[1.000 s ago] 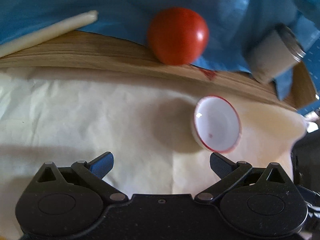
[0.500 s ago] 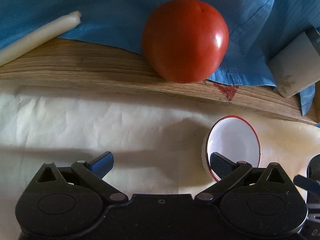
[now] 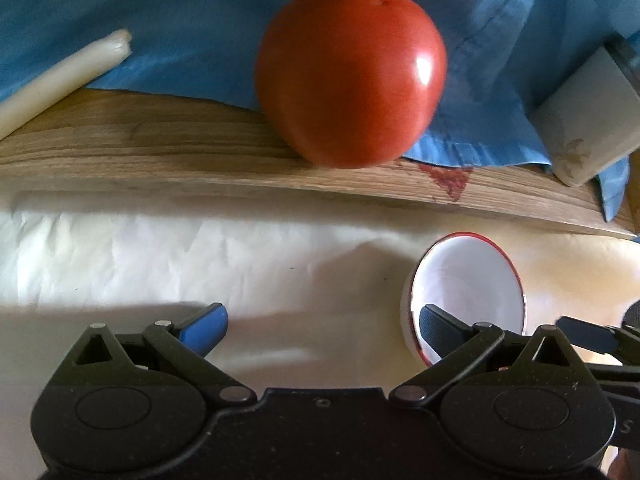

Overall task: Organize plates and bowls
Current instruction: 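Move both grippers to the small red-rimmed white bowl, then close the left gripper on the small white bowl rim while the right gripper grips it too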

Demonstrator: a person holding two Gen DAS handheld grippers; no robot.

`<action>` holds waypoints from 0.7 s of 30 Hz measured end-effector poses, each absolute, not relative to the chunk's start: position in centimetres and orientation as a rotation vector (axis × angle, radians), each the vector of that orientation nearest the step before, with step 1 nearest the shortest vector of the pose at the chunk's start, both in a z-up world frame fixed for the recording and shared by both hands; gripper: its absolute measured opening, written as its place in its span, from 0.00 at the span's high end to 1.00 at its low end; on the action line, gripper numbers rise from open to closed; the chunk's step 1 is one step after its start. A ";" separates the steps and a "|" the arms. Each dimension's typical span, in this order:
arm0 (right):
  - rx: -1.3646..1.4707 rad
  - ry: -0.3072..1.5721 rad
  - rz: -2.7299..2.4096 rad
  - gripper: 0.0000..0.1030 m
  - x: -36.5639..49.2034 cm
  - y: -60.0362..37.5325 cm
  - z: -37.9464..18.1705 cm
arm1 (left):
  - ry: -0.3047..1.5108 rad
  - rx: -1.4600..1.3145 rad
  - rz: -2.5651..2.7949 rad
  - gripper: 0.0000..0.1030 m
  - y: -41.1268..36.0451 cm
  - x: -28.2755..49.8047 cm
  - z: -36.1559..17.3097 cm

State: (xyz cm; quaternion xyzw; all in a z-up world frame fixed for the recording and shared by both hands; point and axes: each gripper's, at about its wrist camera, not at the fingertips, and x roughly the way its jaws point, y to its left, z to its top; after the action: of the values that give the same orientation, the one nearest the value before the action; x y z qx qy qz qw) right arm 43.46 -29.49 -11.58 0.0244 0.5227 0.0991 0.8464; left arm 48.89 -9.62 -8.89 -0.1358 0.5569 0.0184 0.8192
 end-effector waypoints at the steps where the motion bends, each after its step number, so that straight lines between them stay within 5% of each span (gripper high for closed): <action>1: 0.053 1.103 0.213 0.23 43.5 -29.4 -11.7 | 1.182 -0.284 0.040 0.04 -9.7 48.9 -8.9; 8: 0.074 1.101 0.244 0.52 43.7 -29.1 -11.9 | 1.167 -0.270 -0.004 0.16 -10.9 49.0 -8.5; 21: 0.147 1.102 0.289 0.83 43.8 -28.9 -11.8 | 1.147 -0.347 -0.130 0.75 -12.4 49.5 -8.0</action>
State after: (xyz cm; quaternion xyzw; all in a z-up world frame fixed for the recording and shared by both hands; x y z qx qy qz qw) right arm 43.79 -28.87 -11.81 0.0694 0.5214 0.1369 0.8394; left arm 49.46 -12.42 -7.99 -0.1630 0.5394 -0.0609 0.8238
